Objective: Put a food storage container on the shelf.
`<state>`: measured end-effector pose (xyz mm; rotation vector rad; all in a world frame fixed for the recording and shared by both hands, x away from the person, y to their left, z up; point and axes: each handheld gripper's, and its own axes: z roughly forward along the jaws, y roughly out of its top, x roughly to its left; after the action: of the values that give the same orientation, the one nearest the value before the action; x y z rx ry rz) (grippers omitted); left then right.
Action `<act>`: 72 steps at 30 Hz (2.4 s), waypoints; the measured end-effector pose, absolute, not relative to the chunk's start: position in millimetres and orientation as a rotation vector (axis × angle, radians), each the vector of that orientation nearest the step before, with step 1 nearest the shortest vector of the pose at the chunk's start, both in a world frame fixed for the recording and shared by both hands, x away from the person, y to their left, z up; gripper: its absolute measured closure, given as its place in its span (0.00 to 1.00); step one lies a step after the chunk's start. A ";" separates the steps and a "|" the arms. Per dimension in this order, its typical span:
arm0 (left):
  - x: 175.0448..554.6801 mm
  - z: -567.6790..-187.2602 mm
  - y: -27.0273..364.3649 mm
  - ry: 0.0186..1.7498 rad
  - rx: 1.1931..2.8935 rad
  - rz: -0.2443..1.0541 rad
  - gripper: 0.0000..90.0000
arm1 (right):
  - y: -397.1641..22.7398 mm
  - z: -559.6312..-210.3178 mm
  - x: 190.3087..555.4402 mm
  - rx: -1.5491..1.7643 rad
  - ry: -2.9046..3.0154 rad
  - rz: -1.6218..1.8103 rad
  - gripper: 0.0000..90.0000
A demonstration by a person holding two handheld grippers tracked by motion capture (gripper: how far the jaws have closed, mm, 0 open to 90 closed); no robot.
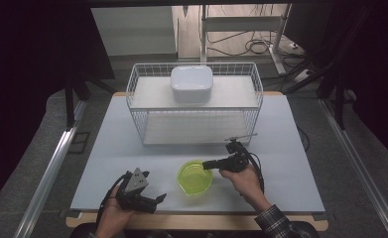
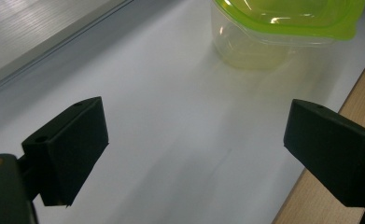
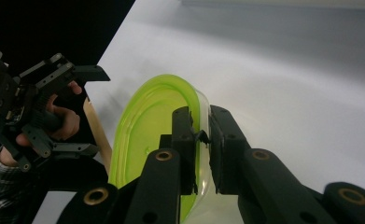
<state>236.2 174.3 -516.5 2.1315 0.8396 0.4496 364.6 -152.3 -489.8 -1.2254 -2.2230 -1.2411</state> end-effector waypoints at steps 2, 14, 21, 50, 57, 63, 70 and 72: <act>236.1 -516.5 174.3 0.840 2.131 0.450 0.07 | -153.7 -488.2 365.3 -1.221 -2.207 -1.249 0.91; 236.8 -514.9 177.9 0.863 2.084 0.444 0.06 | -164.7 -465.8 364.6 -1.213 -2.153 -1.374 0.91; 236.8 -515.2 177.3 0.860 2.094 0.447 0.06 | -167.7 -447.0 365.1 -1.196 -2.128 -1.440 0.91; 237.9 -515.3 179.2 0.859 2.070 0.430 0.05 | -176.7 -362.0 383.4 -1.138 -2.100 -1.670 0.91; 237.8 -516.2 177.2 0.852 2.080 0.429 0.05 | -177.1 -337.9 390.9 -1.133 -2.084 -1.712 0.91; 238.1 -516.6 177.1 0.852 2.073 0.422 0.04 | -173.6 -314.4 397.7 -1.121 -2.077 -1.756 0.91; 238.1 -516.7 177.0 0.849 2.076 0.417 0.04 | -165.7 -282.4 409.3 -1.140 -2.059 -1.810 0.91; 238.0 -516.7 176.9 0.847 2.076 0.416 0.04 | -164.4 -279.2 410.7 -1.146 -2.059 -1.814 0.91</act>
<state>238.0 176.9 -516.7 2.0763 0.8473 0.4155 410.7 -164.4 -279.2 -1.1465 -2.0595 -1.8141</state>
